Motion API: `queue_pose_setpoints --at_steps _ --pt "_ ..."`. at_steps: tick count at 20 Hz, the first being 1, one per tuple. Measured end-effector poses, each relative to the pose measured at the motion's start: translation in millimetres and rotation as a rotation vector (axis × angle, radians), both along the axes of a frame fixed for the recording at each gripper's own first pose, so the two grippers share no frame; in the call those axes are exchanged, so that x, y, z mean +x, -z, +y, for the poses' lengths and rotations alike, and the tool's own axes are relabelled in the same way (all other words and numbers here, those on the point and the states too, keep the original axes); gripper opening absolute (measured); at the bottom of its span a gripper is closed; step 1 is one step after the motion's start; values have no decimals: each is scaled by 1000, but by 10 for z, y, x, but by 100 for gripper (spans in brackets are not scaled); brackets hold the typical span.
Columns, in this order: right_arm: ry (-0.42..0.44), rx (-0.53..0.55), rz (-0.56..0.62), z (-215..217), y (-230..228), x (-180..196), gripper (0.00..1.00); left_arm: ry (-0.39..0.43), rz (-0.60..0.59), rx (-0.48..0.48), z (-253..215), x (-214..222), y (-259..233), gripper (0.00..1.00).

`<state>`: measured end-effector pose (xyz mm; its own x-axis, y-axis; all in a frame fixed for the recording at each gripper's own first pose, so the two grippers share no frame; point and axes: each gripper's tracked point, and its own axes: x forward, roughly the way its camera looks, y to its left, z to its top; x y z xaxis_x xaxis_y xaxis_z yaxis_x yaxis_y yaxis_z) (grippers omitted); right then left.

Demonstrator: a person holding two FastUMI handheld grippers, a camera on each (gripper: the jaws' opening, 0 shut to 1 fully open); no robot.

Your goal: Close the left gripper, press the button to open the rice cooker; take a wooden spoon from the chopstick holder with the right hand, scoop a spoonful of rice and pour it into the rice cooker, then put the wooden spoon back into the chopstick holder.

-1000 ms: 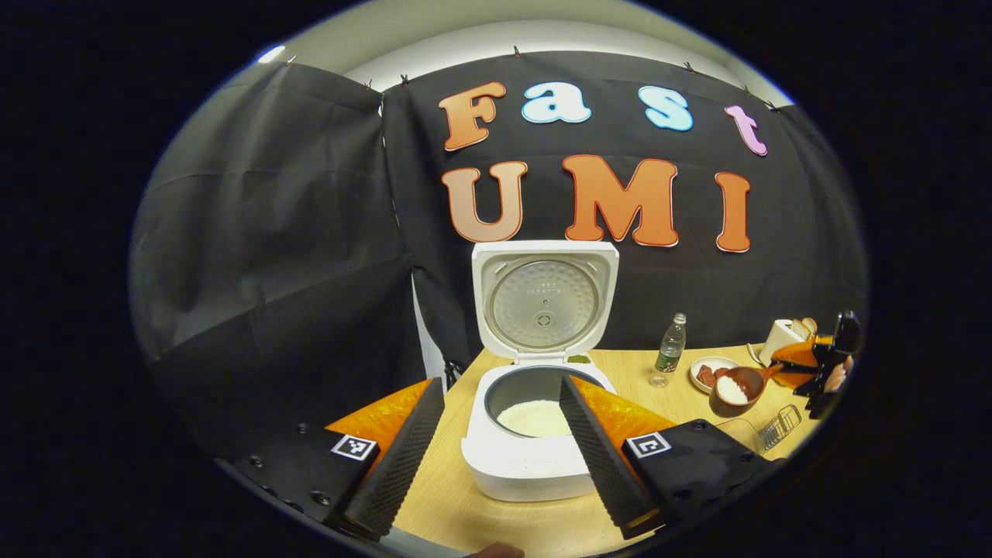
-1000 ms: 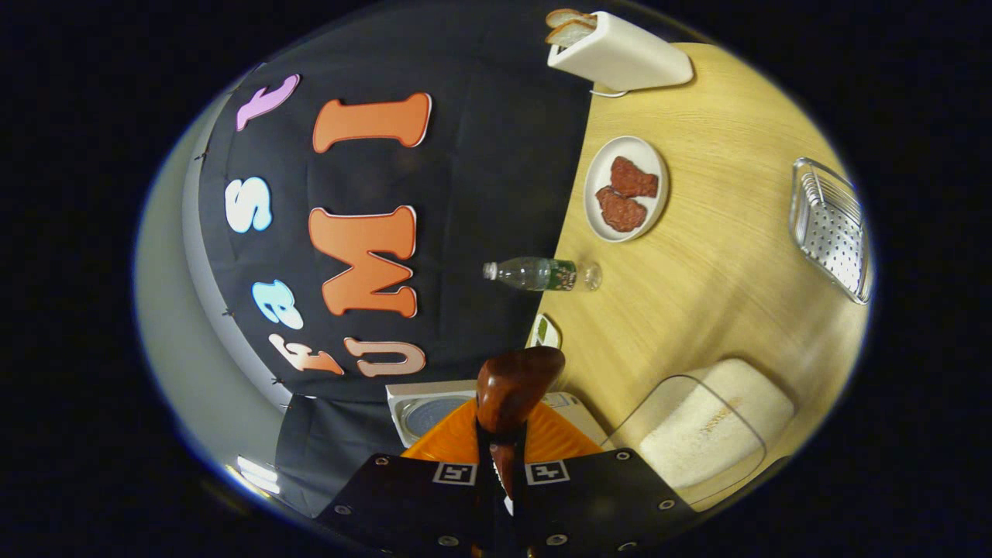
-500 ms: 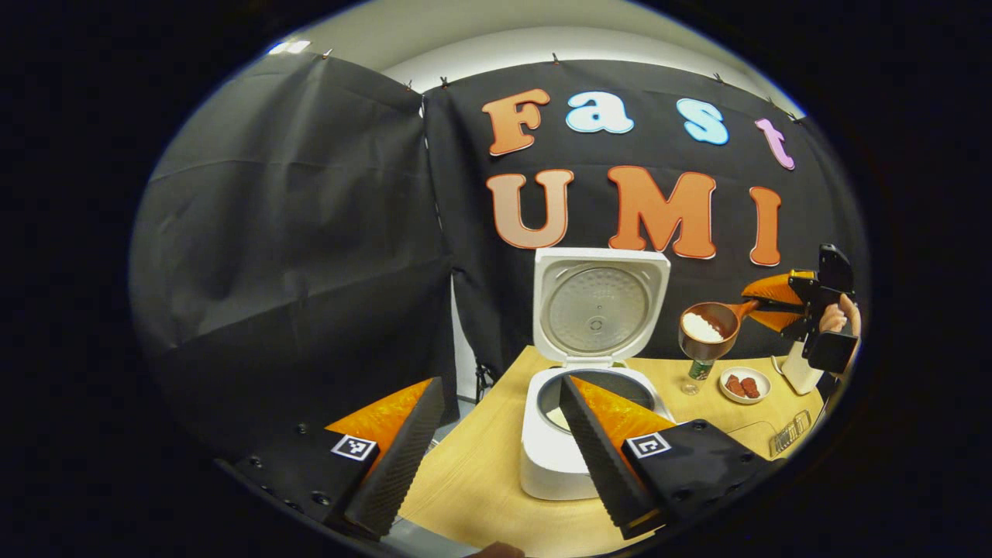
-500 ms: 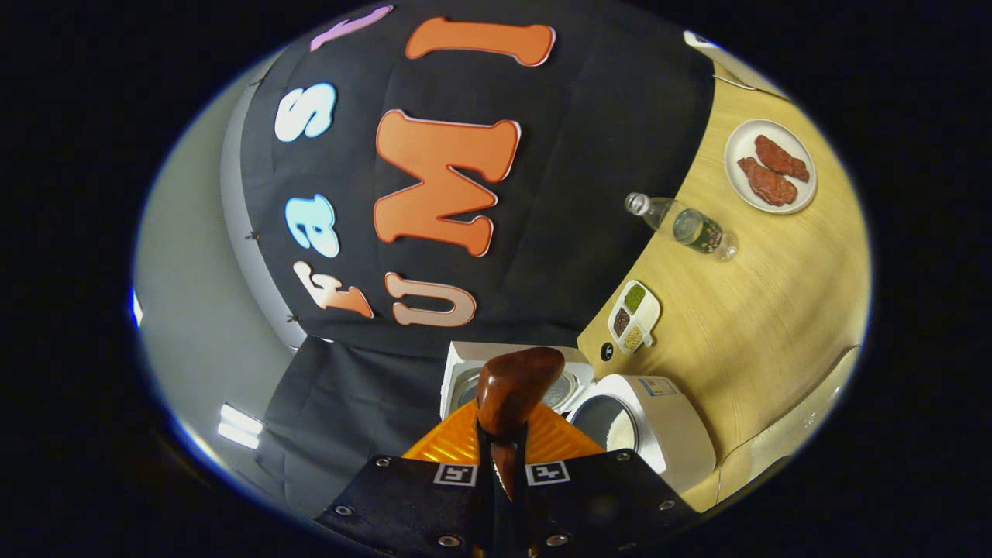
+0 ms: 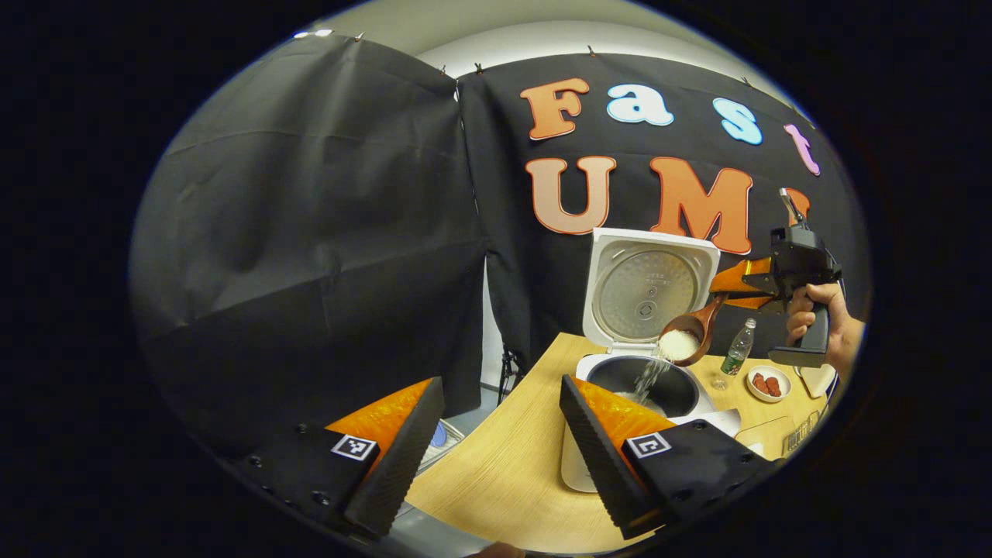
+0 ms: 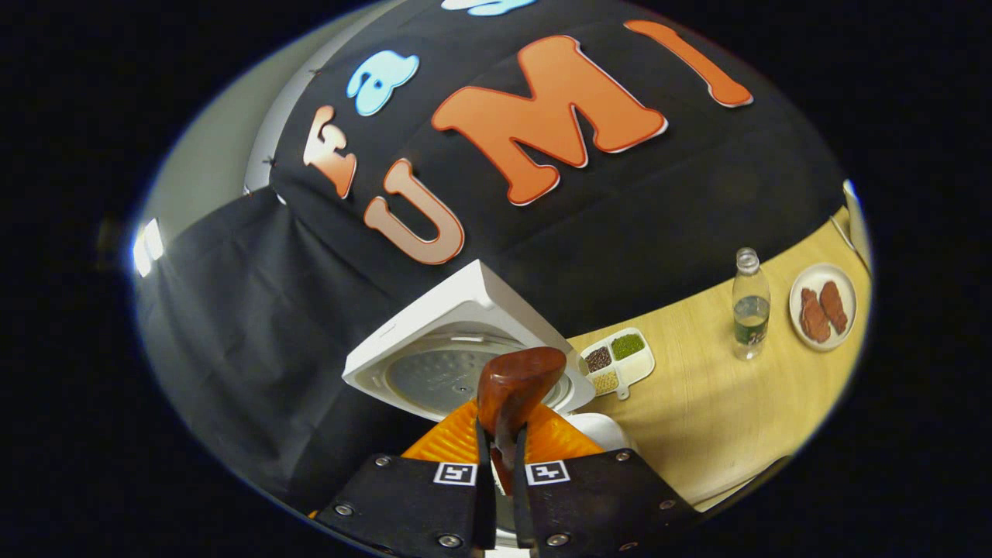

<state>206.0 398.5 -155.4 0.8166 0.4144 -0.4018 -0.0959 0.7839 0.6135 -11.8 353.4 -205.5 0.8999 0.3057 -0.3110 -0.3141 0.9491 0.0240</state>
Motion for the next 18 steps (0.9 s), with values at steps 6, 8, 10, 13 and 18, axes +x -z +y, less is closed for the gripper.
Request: queue_pose_setpoints --at_steps 6,8,10,13,18 --pt "-70 -233 -129 146 -80 67 8 -12 15 -9 55 34 66 96" --pt "-101 -267 -166 205 -124 40 8 -13 12 1 58 45 43 100" --pt "-132 -299 -202 259 -181 22 9 -12 10 7 45 46 24 97" --pt "-177 -355 -267 354 -310 -7 8 -13 9 17 34 30 6 100" --pt "-301 -512 -442 620 -519 -120 9 -22 16 13 63 -7 -33 100"
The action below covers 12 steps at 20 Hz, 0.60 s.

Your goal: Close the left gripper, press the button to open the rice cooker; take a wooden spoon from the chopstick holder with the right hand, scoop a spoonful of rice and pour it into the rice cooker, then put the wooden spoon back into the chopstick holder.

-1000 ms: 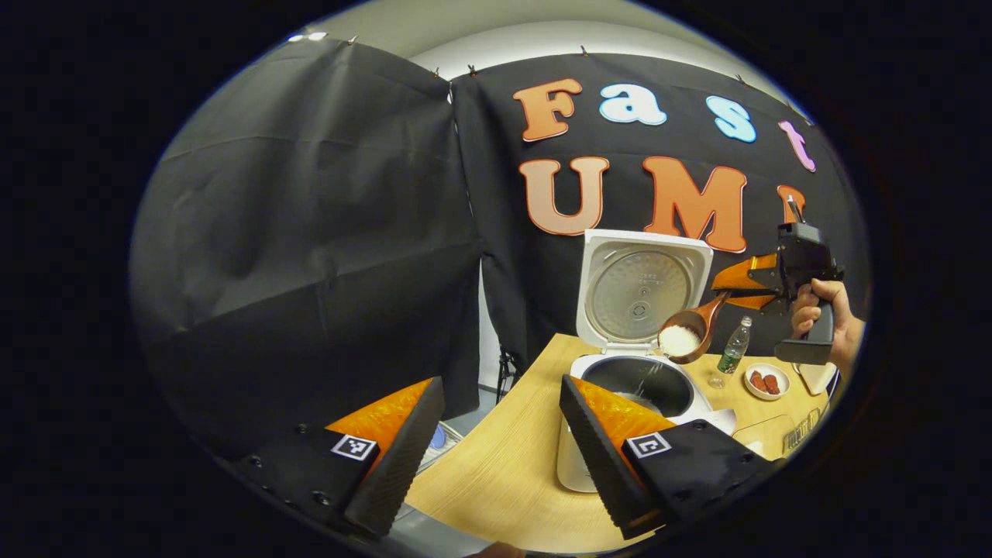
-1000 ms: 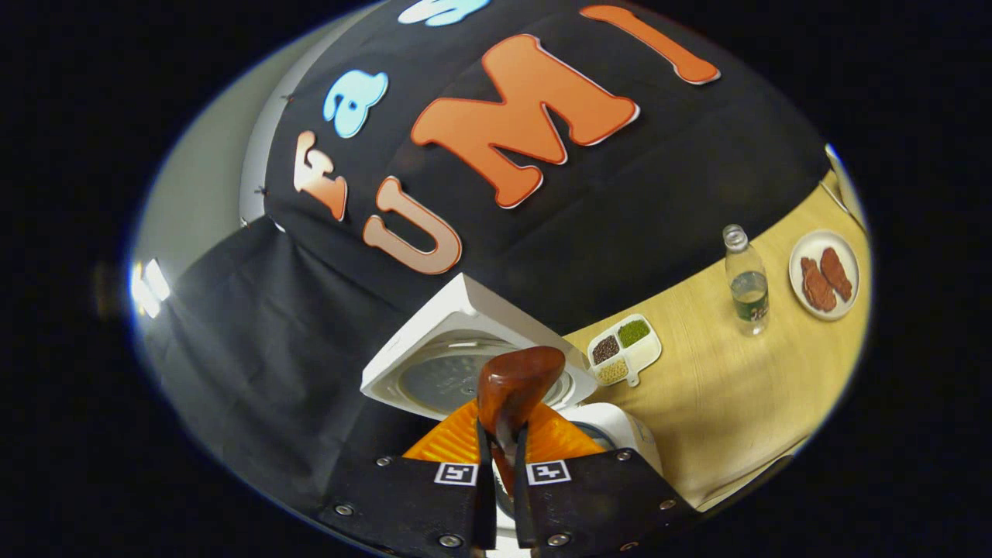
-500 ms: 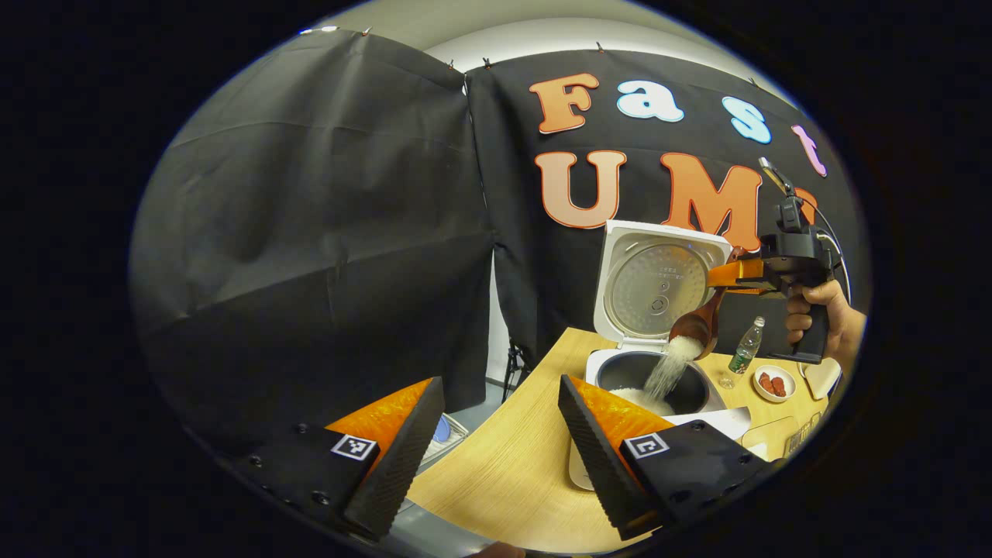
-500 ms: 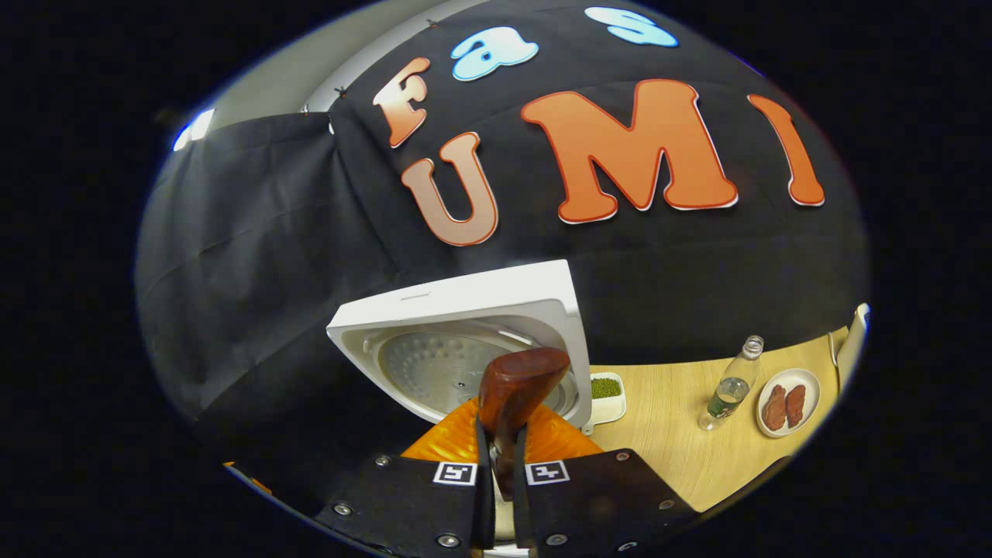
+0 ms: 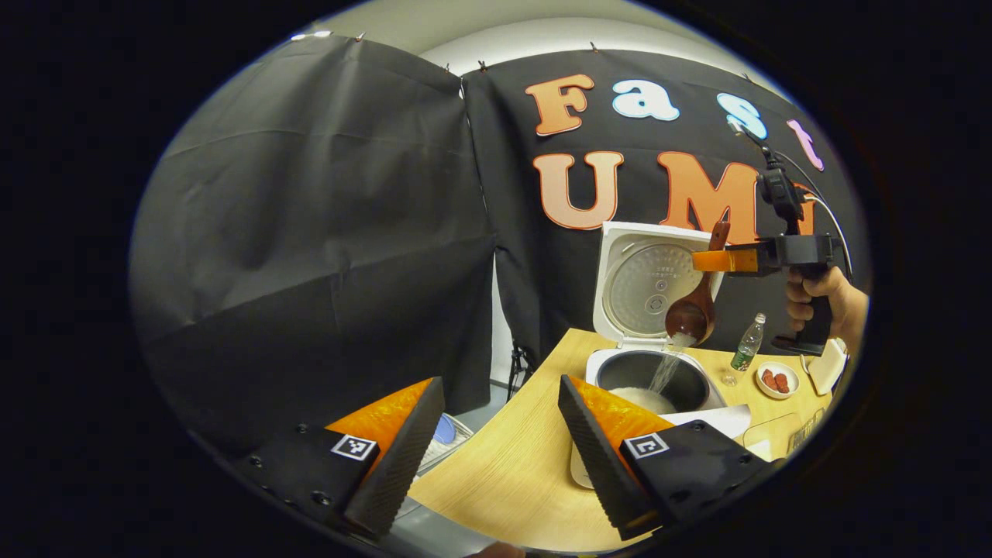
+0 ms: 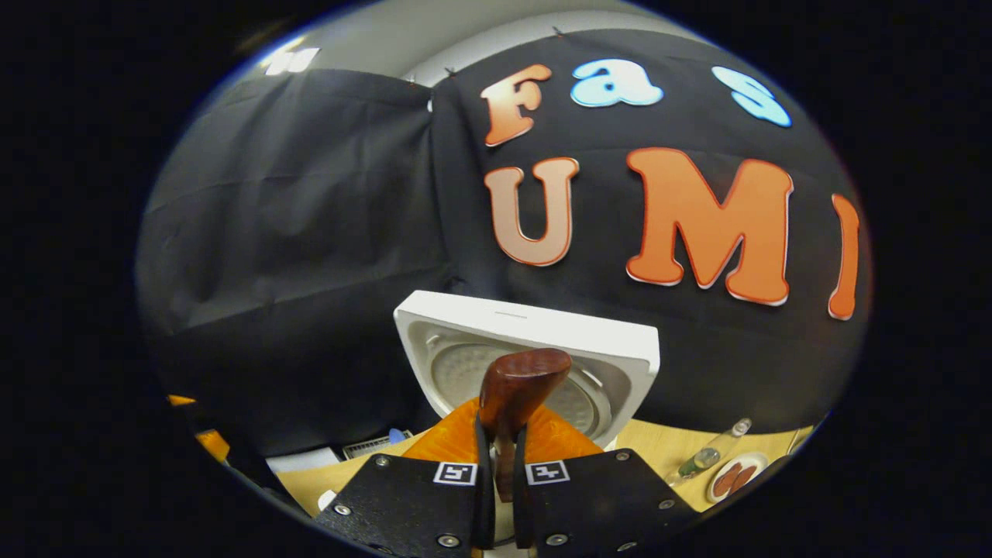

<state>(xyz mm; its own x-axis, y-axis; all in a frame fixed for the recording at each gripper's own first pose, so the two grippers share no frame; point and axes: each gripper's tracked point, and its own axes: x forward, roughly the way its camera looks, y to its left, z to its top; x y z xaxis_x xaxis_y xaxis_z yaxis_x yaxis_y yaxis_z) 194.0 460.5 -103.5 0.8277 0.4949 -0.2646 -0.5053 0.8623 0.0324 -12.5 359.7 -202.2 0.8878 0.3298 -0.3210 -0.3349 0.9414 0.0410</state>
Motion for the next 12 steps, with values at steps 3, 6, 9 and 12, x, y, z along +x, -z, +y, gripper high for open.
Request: queue_pose_setpoints --at_steps 3,6,9,12 --pt "-65 -110 -109 134 -76 -143 8 -6 2 0 -7 -17 -32 97" --pt "-84 -97 -104 104 -84 -174 9 -9 -2 11 -37 -69 -83 96" --pt "-45 25 -13 -120 -96 -167 8 -4 -9 17 -143 -143 -147 100" --pt "26 133 79 -670 -45 -327 9 12 -27 24 -326 -173 -247 100"
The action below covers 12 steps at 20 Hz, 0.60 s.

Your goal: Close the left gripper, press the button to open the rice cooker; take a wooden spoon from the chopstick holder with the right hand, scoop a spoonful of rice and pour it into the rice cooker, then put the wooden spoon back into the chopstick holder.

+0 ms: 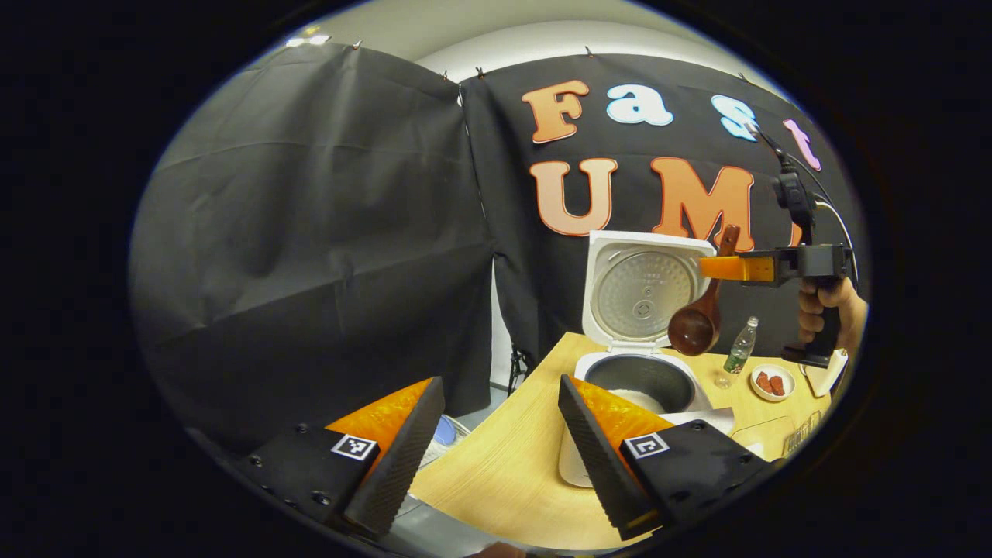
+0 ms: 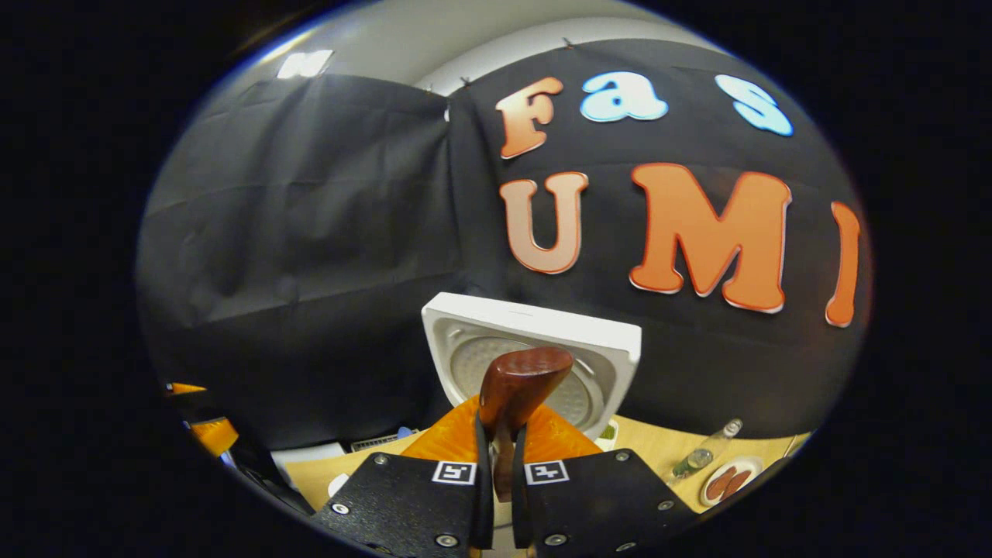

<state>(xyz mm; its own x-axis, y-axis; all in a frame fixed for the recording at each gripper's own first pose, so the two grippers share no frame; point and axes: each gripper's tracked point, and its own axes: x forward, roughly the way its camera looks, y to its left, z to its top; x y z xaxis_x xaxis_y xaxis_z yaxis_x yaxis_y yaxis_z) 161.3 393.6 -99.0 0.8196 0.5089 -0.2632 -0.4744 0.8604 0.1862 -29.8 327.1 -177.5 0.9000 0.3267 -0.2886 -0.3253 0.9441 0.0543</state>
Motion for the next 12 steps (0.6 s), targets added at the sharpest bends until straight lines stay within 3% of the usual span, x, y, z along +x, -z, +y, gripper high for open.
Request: queue_pose_setpoints --at_steps 4,7,12 --pt "111 61 79 -928 222 -254 8 40 -3 -16 -437 69 -78 96" --pt "201 72 121 -1695 454 -481 8 81 -2 -31 -838 166 -146 100" --pt "396 105 194 -2929 863 -917 8 161 9 -57 -1558 290 -124 96"
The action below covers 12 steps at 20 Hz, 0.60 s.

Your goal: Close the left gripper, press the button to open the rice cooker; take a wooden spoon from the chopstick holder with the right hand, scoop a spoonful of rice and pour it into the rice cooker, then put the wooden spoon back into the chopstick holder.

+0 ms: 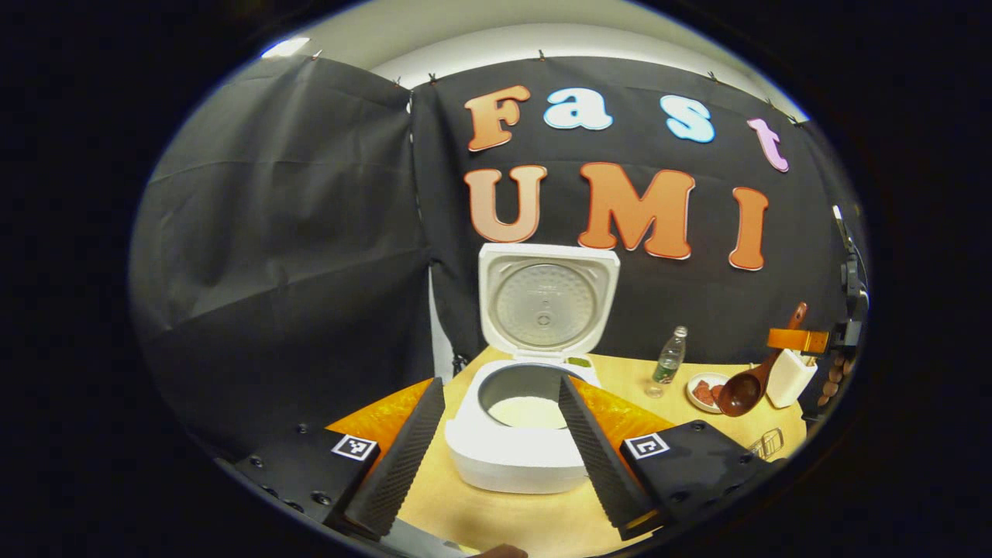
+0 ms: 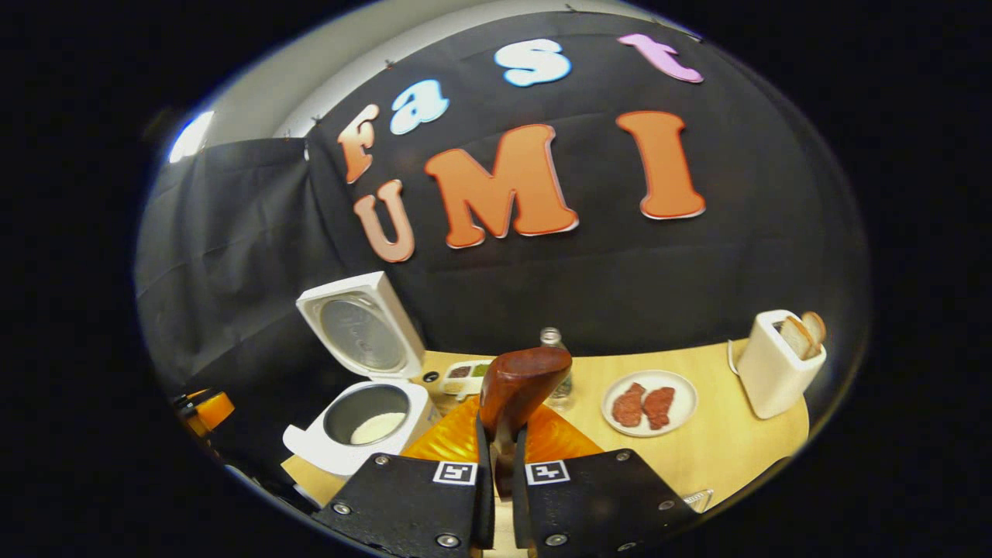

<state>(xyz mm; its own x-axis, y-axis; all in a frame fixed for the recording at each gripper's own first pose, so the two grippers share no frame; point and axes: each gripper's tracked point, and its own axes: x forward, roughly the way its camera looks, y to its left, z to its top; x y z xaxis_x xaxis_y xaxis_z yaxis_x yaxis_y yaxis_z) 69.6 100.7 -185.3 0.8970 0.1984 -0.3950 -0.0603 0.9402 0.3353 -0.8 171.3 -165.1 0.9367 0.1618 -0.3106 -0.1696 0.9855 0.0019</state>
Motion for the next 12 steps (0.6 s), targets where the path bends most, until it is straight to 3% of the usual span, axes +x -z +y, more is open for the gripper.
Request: queue_pose_setpoints --at_steps 2,7,12 --pt "69 9 35 -385 123 -203 8 10 8 -15 -167 17 -7 100" --pt "201 -11 102 -1253 427 -577 9 3 -12 2 -386 47 -163 96" --pt "278 9 174 -1612 842 -799 9 14 -28 7 -628 89 -261 100"
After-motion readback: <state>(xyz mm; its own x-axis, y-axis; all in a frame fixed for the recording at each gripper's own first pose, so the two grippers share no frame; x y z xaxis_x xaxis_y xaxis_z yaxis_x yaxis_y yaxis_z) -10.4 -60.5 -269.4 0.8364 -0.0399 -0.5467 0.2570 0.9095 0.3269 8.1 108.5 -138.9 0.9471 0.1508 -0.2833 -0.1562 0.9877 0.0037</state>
